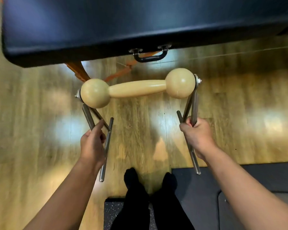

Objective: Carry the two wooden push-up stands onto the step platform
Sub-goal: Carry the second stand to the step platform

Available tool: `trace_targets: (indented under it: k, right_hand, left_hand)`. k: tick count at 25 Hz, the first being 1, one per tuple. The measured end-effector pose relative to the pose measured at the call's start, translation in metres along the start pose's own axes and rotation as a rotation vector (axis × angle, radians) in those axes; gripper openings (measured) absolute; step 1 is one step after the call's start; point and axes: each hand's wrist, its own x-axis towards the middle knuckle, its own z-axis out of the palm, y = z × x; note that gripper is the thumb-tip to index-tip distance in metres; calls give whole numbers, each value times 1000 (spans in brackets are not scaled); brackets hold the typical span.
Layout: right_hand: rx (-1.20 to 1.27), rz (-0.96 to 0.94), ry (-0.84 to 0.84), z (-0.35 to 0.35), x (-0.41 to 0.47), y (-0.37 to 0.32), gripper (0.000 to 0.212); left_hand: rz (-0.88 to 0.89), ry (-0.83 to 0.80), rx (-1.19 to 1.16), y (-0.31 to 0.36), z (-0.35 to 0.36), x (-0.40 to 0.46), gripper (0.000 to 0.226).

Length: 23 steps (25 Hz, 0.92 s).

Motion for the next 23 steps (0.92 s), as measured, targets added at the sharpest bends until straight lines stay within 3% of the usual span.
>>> trace_targets:
  k: [7,13,16,23]
  right_hand:
    - [5,-208,-16,-55,-83,-211,18]
    - [22,-413,11,-85,-150,-346,23]
    - [71,-516,25,-80,-176,-409,23]
    - [169,-718,-11,-42,-226,-554,26]
  left_hand:
    - [197,-113,-153,173,-28,-125,37]
    - [400,-164,-390,294,-55,-225,34]
    - [534,-121,-412,345,-69,-261,48]
    - [650,-167,-548,466,-136,-296,40]
